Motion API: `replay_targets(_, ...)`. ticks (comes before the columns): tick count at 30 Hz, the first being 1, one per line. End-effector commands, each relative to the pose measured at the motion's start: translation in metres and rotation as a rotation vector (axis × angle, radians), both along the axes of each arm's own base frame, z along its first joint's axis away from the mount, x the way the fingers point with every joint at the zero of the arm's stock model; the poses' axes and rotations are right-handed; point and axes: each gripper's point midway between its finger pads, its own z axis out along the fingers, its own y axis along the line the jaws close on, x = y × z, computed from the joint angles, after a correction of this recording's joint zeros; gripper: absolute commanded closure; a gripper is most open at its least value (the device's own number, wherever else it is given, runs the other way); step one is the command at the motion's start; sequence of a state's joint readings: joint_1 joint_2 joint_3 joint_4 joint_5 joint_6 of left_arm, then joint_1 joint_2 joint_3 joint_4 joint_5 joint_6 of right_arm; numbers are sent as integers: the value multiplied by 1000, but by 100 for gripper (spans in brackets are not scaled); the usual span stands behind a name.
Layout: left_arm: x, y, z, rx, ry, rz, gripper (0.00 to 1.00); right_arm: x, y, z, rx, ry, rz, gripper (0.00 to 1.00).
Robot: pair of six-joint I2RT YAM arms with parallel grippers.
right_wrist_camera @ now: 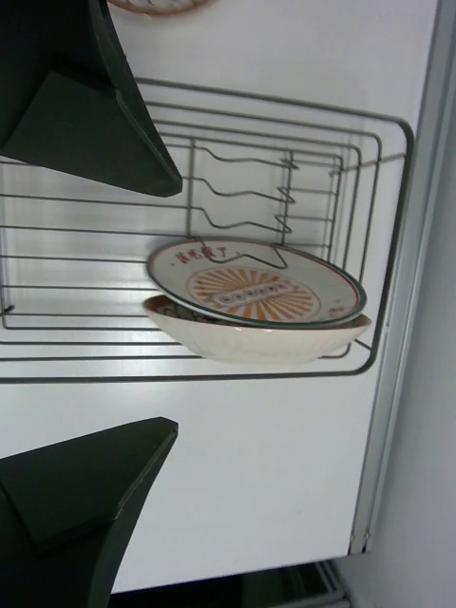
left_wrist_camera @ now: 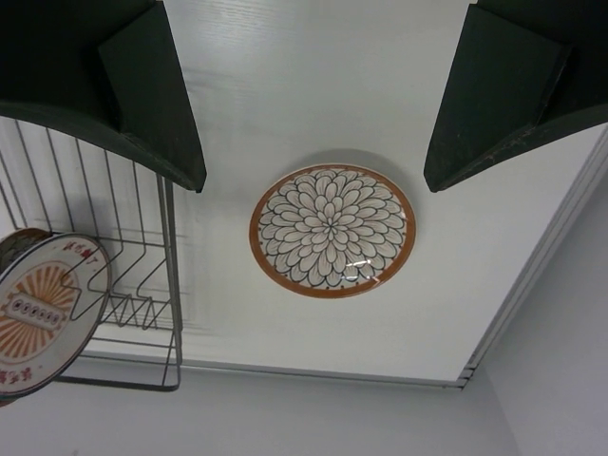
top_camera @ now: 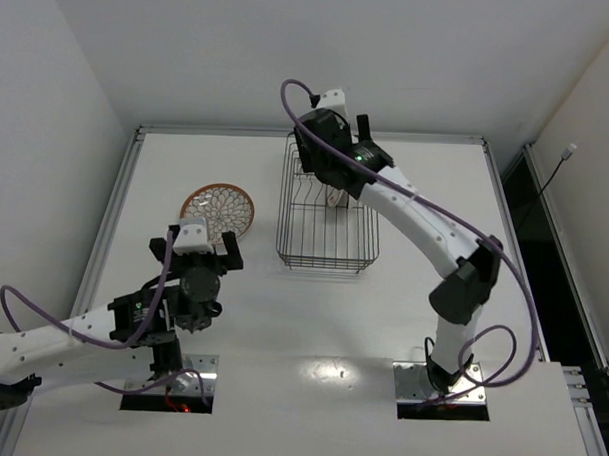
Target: Load the plates into the dish rack
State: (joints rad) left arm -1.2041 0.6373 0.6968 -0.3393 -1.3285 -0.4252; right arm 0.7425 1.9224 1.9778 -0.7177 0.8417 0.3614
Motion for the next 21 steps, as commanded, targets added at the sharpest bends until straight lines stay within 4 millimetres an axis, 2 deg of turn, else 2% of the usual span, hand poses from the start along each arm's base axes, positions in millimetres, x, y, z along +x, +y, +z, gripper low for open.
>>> replay_targets(1,3,7,-2,32,-11,85,0,-39,13,6,117,84,157,0)
replay_targets(2,4,4,-1,30,-10,86,0,-52,12,14,154,92,202,0)
replay_targets(4,6,11,0,46,-4,125,0,-66,6,22,176,97,229,0)
replay_targets(5,9,12,9,26,-3,135,0,-74,2,18,178,112,243,0)
replay_targets(6,15,20,11,-12,0,186,0,-89,1,36,239,96,289,0)
replay_targets(7,23,16,6,30,40,186,0,-100,-1,28,260,124,303,0)
replay_targets(8,32,15,14,21,54,195,0,-108,-2,32,287,116,331,0)
replay_targets(9,47,31,12,53,93,262,0,-119,1,35,335,121,367,0)
replay_targets(10,60,31,8,65,136,270,0,-135,-8,40,372,104,386,0)
replay_targets(11,79,17,-24,135,281,216,0,-142,-10,43,402,93,404,0)
replay_targets(12,98,32,-18,94,316,269,0,-148,-11,48,438,75,413,0)
replay_targets(13,110,31,-28,92,372,258,0,-156,-16,39,443,92,414,0)
replay_targets(14,122,20,-40,77,428,193,0,-164,-24,48,460,64,420,0)
replay_targets(15,138,23,-55,99,484,190,0,-168,-25,49,468,61,431,0)
replay_targets(18,168,14,-83,64,565,142,0,-179,-35,49,471,72,424,0)
replay_targets(19,175,11,-89,69,586,119,0,-181,-34,47,469,83,430,0)
replay_targets(20,181,0,-99,58,624,56,0,-183,-34,50,478,79,440,0)
replay_targets(21,189,-9,-97,55,627,22,0,-184,-33,46,476,92,445,0)
